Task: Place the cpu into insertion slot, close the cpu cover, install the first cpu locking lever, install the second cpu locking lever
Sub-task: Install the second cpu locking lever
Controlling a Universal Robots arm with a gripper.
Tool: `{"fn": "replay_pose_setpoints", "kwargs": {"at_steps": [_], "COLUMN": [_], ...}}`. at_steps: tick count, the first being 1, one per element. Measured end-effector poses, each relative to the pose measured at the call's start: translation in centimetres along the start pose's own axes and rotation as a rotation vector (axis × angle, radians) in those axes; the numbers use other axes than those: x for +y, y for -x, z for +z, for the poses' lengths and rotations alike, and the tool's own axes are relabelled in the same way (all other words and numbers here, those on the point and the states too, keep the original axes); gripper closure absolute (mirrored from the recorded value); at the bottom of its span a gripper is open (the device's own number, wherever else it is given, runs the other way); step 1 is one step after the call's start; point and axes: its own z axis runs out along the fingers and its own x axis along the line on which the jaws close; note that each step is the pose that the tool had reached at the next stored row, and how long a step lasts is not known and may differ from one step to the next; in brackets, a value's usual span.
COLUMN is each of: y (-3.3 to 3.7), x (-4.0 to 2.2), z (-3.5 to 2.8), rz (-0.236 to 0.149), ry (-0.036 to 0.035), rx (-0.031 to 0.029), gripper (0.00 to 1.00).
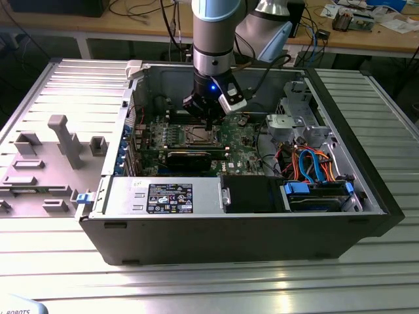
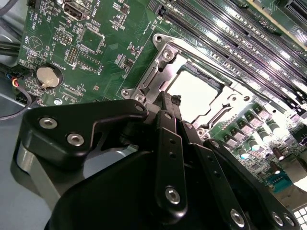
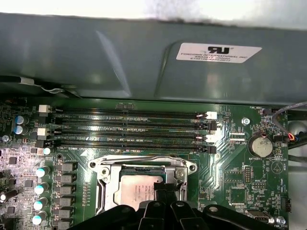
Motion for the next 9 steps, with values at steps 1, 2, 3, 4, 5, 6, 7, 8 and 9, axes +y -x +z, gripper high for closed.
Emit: {"fn": "replay_pose_setpoints", "kwargs": {"at_steps": [1, 2, 3, 4, 5, 6, 7, 8, 9], "y": [0.0, 0.0, 0.0, 0.0, 0.0, 0.0, 0.0, -0.01, -0.01], "x": [0.0, 0.0, 0.0, -0.01, -0.01, -0.04, -0.12, -0.26, -0.4], "z": [0.0, 0.0, 0.0, 0.0, 0.0, -0.01, -0.01, -0.02, -0.03], "rz": [0.0, 0.0, 0.0, 0.0, 0.0, 0.0, 0.0, 0.0, 0.0], "ry": [0.0, 0.0, 0.0, 0.0, 0.0, 0.0, 0.0, 0.0, 0.0], "rx": [0.0, 0.0, 0.0001, 0.0001, 0.0, 0.0001, 0.0001, 0.0001, 0.0001], "gripper": [0.89, 0.89, 0.89, 0.89, 0.89, 0.89, 0.89, 0.89, 0.89]}}
